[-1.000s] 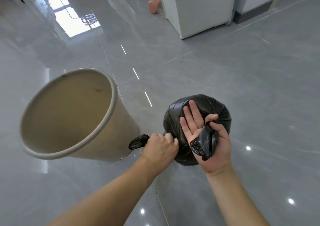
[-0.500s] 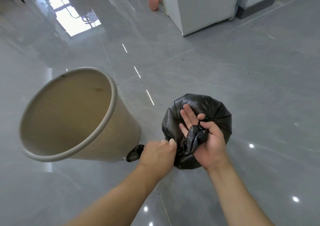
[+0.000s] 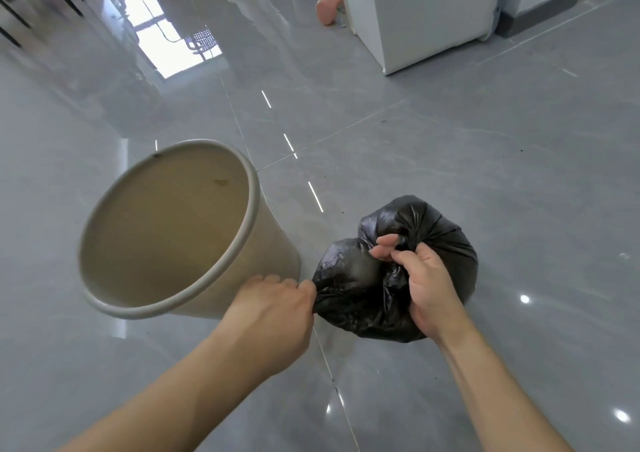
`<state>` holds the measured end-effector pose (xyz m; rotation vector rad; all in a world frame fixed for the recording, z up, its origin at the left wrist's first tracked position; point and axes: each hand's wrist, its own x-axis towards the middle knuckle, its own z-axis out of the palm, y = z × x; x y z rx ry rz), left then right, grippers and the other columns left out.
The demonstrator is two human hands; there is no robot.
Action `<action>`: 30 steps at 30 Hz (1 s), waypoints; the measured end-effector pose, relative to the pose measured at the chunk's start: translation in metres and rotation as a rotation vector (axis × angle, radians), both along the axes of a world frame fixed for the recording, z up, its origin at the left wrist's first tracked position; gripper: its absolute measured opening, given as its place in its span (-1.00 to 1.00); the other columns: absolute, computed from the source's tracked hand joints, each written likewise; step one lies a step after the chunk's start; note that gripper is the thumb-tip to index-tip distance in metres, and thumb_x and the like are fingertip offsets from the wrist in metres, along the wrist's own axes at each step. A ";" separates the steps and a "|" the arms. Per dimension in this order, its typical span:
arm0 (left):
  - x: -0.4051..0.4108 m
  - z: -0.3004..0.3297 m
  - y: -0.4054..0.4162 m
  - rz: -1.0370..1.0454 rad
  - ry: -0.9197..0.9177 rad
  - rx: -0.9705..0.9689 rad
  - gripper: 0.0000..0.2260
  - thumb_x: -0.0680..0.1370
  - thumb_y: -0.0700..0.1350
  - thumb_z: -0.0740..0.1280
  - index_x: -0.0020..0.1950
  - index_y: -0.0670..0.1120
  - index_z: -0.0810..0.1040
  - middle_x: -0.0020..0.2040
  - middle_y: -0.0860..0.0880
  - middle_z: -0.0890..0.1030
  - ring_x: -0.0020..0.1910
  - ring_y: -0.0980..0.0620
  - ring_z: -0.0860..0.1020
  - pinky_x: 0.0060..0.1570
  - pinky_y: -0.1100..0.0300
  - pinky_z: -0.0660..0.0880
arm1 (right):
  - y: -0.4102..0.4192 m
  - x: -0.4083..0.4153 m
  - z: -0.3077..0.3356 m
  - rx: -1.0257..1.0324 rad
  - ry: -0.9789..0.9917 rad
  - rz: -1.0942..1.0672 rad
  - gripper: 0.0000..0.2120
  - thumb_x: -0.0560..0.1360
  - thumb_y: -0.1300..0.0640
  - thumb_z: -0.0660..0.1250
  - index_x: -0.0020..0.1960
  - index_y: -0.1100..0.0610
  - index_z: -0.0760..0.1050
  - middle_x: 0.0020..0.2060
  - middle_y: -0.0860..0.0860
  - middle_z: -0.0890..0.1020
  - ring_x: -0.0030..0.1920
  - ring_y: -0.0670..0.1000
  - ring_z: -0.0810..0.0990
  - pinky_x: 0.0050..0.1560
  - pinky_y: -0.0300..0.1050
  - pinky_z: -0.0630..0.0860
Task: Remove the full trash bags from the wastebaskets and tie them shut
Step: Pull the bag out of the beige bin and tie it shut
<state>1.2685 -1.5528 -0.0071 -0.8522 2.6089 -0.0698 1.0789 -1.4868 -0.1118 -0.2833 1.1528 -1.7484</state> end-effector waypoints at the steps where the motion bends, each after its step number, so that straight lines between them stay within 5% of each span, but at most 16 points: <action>1: -0.001 0.005 0.000 0.002 0.031 -0.014 -0.87 0.56 0.02 0.06 -0.14 0.00 0.25 -0.16 0.00 0.54 -0.15 -0.10 0.52 -0.21 0.10 0.27 | 0.000 -0.003 0.001 -0.007 -0.013 0.001 -0.69 0.53 0.32 0.17 -0.09 0.07 0.66 -0.21 0.07 0.70 -0.09 -0.02 0.63 -0.11 -0.26 0.56; 8: -0.009 0.025 -0.001 -0.008 0.063 -0.095 -0.78 0.56 0.04 0.01 -0.22 -0.03 0.24 -0.38 0.01 0.34 -0.37 -0.10 0.36 -0.38 0.10 0.17 | 0.001 -0.029 0.026 -0.110 -0.309 -0.058 -0.62 0.48 0.44 0.09 0.03 0.16 0.61 -0.07 0.12 0.70 -0.05 0.05 0.66 0.04 -0.13 0.56; 12: -0.011 0.030 -0.002 -0.051 0.062 -0.073 -0.84 0.57 -0.03 0.04 -0.19 -0.02 0.21 -0.37 0.01 0.34 -0.38 -0.10 0.37 -0.42 0.09 0.17 | 0.008 -0.033 0.042 -0.257 -0.635 -0.005 -0.61 0.43 0.41 0.09 0.12 0.12 0.50 0.25 0.09 0.59 -0.32 -0.07 0.56 -0.45 -0.31 0.44; 16: -0.014 0.032 -0.004 -0.143 0.084 -0.031 -0.91 0.58 -0.07 0.04 -0.13 0.00 0.23 -0.30 0.05 0.39 -0.30 -0.06 0.43 -0.28 0.09 0.33 | 0.008 -0.017 0.049 -0.500 -0.984 0.259 -0.63 0.46 0.28 0.08 0.22 0.15 0.42 0.35 0.08 0.49 -0.49 -0.13 0.39 -0.57 -0.34 0.22; 25: -0.003 0.040 -0.011 -0.188 0.068 -0.043 -0.86 0.61 0.01 0.05 -0.12 0.02 0.22 -0.26 0.06 0.42 -0.25 -0.06 0.45 -0.23 0.10 0.31 | -0.001 -0.010 0.032 -0.137 -0.534 0.439 -0.57 0.49 0.24 0.07 0.34 0.26 0.35 0.31 0.24 0.51 -0.61 -0.09 0.32 -0.66 -0.28 0.18; 28: -0.004 0.047 -0.015 -0.211 0.121 0.031 -0.85 0.61 0.04 0.02 -0.13 0.03 0.17 -0.27 0.06 0.42 -0.27 -0.05 0.40 -0.22 0.10 0.31 | -0.001 -0.006 0.034 0.048 -0.077 0.440 -0.64 0.53 0.27 0.05 0.29 0.21 0.41 0.10 0.15 0.67 -0.64 -0.09 0.27 -0.64 -0.26 0.17; 30: -0.009 0.053 -0.018 -0.223 0.168 0.092 -0.86 0.60 0.03 0.02 -0.13 0.04 0.17 -0.26 0.07 0.42 -0.26 -0.03 0.38 -0.18 0.09 0.36 | -0.001 -0.002 0.036 0.140 0.164 0.439 -0.68 0.54 0.27 0.11 0.23 0.17 0.48 -0.26 0.03 0.72 -0.66 -0.08 0.25 -0.63 -0.28 0.20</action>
